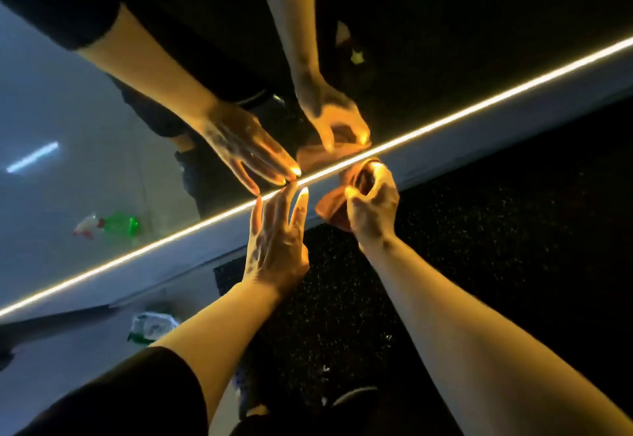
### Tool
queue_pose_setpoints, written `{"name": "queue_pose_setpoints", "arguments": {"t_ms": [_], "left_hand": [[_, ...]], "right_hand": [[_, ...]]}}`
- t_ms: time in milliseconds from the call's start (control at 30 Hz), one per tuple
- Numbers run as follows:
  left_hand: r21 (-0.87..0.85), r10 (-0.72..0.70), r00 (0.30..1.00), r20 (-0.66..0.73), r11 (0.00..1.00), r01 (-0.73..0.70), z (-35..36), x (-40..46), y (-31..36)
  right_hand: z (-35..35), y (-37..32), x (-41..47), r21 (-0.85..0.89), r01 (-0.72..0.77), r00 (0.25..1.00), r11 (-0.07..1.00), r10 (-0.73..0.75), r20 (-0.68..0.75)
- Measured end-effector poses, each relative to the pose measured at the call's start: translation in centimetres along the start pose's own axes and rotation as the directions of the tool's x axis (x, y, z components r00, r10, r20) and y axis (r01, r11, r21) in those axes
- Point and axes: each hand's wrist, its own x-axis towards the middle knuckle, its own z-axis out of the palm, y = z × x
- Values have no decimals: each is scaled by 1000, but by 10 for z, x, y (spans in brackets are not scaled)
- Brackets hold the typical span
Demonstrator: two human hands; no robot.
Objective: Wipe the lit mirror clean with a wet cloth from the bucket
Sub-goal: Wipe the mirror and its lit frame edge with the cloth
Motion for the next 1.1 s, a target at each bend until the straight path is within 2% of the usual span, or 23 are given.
{"name": "queue_pose_setpoints", "arguments": {"t_ms": [33, 100, 200, 267, 333, 400, 433, 567, 600, 667, 733, 800, 933, 1000, 1100], "left_hand": [[8, 51, 999, 14, 999, -51, 1, -4, -9], [0, 96, 994, 47, 995, -97, -1, -17, -30], [-7, 140, 988, 70, 990, -140, -12, -36, -61], [0, 127, 990, 62, 992, -127, -21, -46, -80], [30, 80, 995, 59, 996, -82, -27, -60, -93], [34, 3, 998, 59, 999, -5, -31, -74, -102], [29, -28, 998, 58, 999, 27, -34, -82, -106], [6, -154, 988, 7, 988, 154, -49, -115, -121], [3, -182, 983, 0, 983, 182, -52, -122, -126], [5, -229, 973, -7, 973, 229, -56, -131, -138], [8, -264, 964, 16, 964, 264, -53, -138, -153], [-25, -256, 966, 23, 966, 256, -49, -138, -168], [-55, -234, 972, 3, 971, 234, -49, -149, -198], [-64, -213, 977, -2, 975, 212, -53, -156, -214], [-54, -170, 985, 15, 984, 170, -57, -162, -233]], "right_hand": [[4, 0, -1, 31, -6, 996, 999, 9, -85], [15, -4, -5, 142, -48, 989, 989, 67, -130], [35, 3, -19, 163, -194, 981, 967, 194, 17], [43, 4, -33, 179, -212, 976, 961, 218, -18], [48, 5, -48, 193, -177, 983, 965, 183, -17], [56, 3, -61, 90, -143, 983, 986, 130, 133], [60, 2, -69, 40, -120, 981, 992, 112, 161], [76, -18, -86, -18, -40, 989, 999, 37, -141], [80, -23, -88, -23, -18, 985, 1000, 13, -174], [94, -24, -91, -27, 36, 990, 999, -40, -134], [109, -12, -103, -106, 59, 998, 993, -62, -20], [121, 0, -117, -164, 64, 998, 984, -61, 20], [148, 3, -134, -147, 55, 970, 988, -88, -229], [172, -1, -148, -166, 60, 973, 984, -94, -209], [200, 2, -171, -164, 22, 994, 986, -39, -99]]}}
